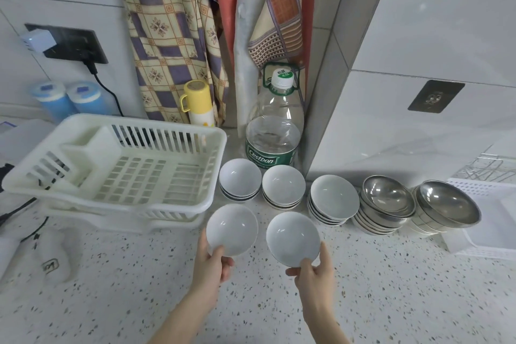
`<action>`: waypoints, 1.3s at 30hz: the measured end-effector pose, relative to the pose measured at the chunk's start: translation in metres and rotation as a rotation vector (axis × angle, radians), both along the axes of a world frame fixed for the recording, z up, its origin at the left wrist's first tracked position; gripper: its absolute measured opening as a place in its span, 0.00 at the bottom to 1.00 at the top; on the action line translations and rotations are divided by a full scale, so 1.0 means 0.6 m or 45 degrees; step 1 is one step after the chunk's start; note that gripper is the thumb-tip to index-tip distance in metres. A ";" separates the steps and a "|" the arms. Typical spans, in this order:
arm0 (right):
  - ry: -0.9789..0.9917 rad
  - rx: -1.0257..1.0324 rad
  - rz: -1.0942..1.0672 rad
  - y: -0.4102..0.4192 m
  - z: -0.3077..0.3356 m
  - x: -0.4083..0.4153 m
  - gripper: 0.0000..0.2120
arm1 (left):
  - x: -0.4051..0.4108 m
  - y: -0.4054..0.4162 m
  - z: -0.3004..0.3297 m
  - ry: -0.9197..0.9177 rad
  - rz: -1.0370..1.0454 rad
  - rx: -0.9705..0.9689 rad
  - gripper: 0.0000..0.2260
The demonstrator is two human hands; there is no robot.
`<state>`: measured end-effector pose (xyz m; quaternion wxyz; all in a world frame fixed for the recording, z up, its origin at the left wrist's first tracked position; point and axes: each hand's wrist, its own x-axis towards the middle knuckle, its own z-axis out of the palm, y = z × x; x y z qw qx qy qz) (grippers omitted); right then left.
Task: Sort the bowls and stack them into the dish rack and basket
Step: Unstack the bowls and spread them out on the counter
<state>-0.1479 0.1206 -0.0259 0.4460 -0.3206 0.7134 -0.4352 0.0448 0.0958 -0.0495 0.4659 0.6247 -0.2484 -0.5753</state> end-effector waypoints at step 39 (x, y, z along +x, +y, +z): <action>-0.034 0.219 0.038 -0.056 -0.048 0.013 0.27 | 0.009 -0.045 -0.020 -0.085 -0.066 0.201 0.23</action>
